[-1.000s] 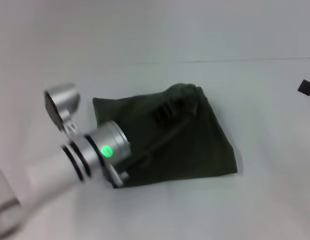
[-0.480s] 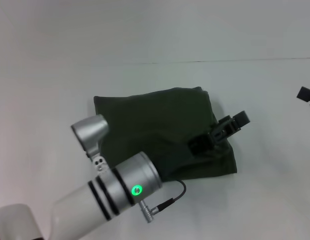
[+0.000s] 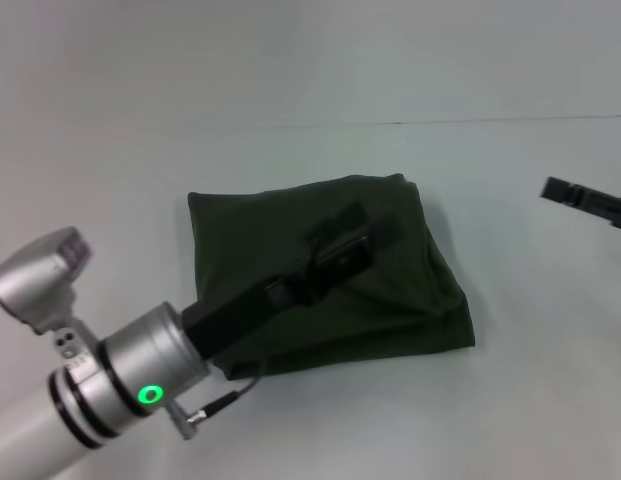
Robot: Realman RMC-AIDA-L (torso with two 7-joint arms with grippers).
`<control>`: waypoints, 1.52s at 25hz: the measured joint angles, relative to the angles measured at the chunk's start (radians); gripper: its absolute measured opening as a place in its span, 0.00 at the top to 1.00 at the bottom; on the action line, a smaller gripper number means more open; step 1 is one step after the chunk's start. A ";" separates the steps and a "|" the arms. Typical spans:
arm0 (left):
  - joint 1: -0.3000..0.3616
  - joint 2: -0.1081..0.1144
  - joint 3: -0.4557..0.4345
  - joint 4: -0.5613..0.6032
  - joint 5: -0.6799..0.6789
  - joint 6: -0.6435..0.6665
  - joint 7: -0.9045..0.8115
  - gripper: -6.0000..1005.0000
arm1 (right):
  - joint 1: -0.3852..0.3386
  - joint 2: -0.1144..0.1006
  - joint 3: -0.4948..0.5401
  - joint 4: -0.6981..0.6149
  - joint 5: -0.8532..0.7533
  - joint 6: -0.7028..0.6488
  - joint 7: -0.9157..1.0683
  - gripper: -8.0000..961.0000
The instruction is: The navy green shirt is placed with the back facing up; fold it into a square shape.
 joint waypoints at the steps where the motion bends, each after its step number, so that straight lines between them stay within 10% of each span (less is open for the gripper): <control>1: 0.011 0.001 0.009 0.028 0.001 0.005 0.007 0.26 | 0.016 -0.001 -0.009 0.011 -0.016 0.017 0.020 0.06; 5: 0.046 0.002 0.068 0.120 0.002 0.016 0.047 0.10 | 0.081 -0.005 -0.062 0.061 -0.049 0.087 0.098 0.06; 19: 0.136 0.005 0.127 0.248 0.001 0.012 0.272 0.10 | 0.259 0.002 -0.269 0.164 -0.051 0.359 0.313 0.06; 38: 0.092 0.000 0.118 0.240 -0.013 -0.084 0.267 0.10 | 0.326 0.043 -0.297 0.213 -0.047 0.513 0.313 0.06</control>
